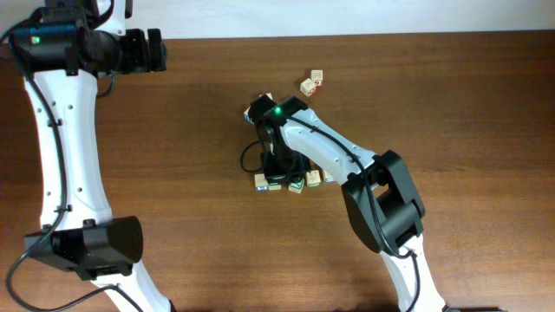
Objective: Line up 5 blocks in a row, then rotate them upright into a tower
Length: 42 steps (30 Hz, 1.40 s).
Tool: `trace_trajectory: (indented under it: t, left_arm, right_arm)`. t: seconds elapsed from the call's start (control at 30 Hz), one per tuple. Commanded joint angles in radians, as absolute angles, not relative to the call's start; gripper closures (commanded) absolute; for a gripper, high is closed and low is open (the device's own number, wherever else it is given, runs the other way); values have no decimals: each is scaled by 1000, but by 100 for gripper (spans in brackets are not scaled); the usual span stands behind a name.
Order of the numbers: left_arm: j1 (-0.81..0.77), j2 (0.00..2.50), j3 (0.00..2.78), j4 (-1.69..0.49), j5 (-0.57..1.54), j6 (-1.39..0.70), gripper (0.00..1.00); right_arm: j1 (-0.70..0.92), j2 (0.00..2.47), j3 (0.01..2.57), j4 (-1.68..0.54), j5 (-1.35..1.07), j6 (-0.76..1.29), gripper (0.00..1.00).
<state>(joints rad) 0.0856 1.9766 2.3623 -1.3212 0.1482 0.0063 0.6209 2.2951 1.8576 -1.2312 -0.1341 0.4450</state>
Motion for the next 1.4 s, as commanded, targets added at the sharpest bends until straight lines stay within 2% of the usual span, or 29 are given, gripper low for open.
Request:
trace_trajectory:
  t: [0.0,0.37,0.67,1.37]
  left_arm:
    - [90,1966,2371,-1322,141,-1,1]
    - [90,1966,2371,-1322,141,-1,1]
    - [90,1966,2371,-1322,141,-1,1]
    - [90,1966,2371,-1322,141,-1,1]
  right_arm:
    - [629,2296,1852,-1238,-147,454,96]
    - [586,2268,1954,-1272,-126,400,96]
    - [493,2213,1950,-1471,-78,401,96]
    - [518,2213,1739,-1329,-212,428,96]
